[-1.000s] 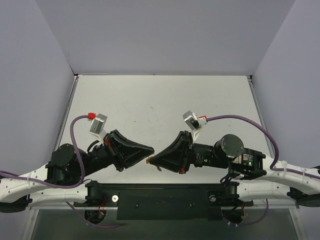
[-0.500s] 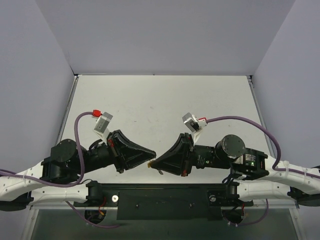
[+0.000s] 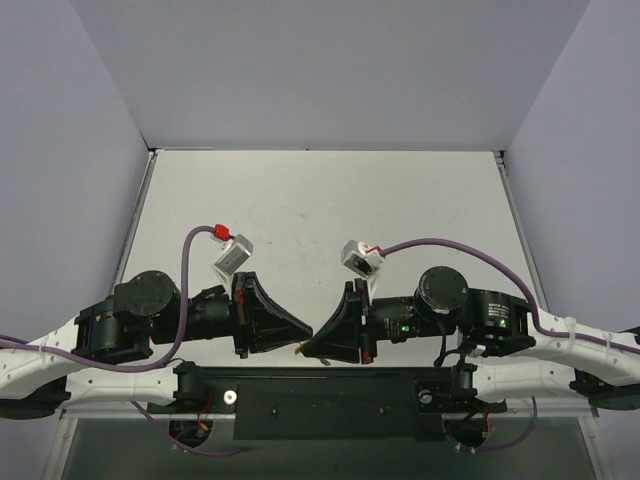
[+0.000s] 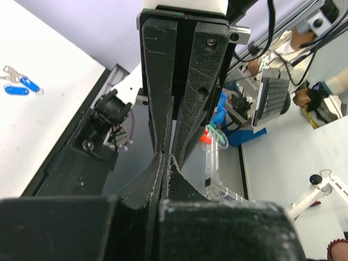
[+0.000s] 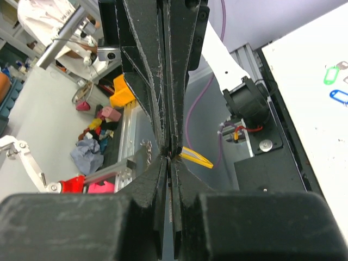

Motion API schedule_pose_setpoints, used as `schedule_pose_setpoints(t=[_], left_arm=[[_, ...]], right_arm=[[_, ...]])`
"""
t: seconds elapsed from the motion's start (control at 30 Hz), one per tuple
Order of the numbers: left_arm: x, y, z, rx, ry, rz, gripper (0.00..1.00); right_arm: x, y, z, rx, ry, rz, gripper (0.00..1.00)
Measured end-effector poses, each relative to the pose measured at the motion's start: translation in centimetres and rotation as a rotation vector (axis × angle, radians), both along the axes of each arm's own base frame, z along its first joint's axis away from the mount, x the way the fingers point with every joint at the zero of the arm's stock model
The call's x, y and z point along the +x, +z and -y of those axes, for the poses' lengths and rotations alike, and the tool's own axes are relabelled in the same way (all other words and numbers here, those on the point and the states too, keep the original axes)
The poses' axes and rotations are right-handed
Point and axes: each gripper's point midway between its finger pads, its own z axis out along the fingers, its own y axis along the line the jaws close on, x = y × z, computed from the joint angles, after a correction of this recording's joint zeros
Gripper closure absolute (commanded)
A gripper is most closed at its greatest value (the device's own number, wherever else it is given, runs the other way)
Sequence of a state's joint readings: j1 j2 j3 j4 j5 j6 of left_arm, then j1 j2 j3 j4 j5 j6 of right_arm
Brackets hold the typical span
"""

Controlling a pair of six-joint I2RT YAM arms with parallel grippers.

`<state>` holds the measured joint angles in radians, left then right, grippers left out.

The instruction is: Remove the keys from the keyring

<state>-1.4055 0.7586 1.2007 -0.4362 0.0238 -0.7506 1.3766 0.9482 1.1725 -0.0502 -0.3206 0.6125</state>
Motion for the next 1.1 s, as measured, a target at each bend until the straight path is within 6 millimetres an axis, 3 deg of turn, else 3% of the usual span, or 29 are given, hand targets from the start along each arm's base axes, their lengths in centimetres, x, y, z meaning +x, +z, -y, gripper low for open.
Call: schedule_pose_setpoints(t=[0.2,0.4,0.43,0.57,0.7,1.0,1.1], left_arm=[[-0.7,-1.9,0.2,0.081,-0.037,-0.023,1.0],[-1.0,-2.4,0.1,0.1,-0.053,-0.049,1.0],[-1.0,-2.4,0.1,0.102,-0.053,-0.052,0.97],[-0.7,-2.4,-0.2,0.101,-0.03,-0.062,0.65],[0.1,-1.9,-0.9,0.078,0.026,-0.062,0.5],[1.2,0.9,-3.7,-0.045,0.107,-0.042,0.5],[1.3,1.0,-4.1,-0.077,0.116,-0.04,0.51]], right_arm=[[-0.7,-1.9,0.1,-0.076,0.04,-0.007,1.0],[-1.1,-2.4,0.0,-0.1,0.064,-0.013,1.0],[-1.2,-2.4,0.0,-0.101,0.064,-0.013,1.0],[-1.0,-2.5,-0.1,-0.101,0.059,-0.01,1.0],[-0.6,-2.0,-0.4,-0.082,0.038,-0.004,1.0],[0.3,-1.2,-0.5,-0.052,-0.015,0.008,1.0],[0.5,-0.2,-0.3,-0.013,-0.032,0.016,1.0]])
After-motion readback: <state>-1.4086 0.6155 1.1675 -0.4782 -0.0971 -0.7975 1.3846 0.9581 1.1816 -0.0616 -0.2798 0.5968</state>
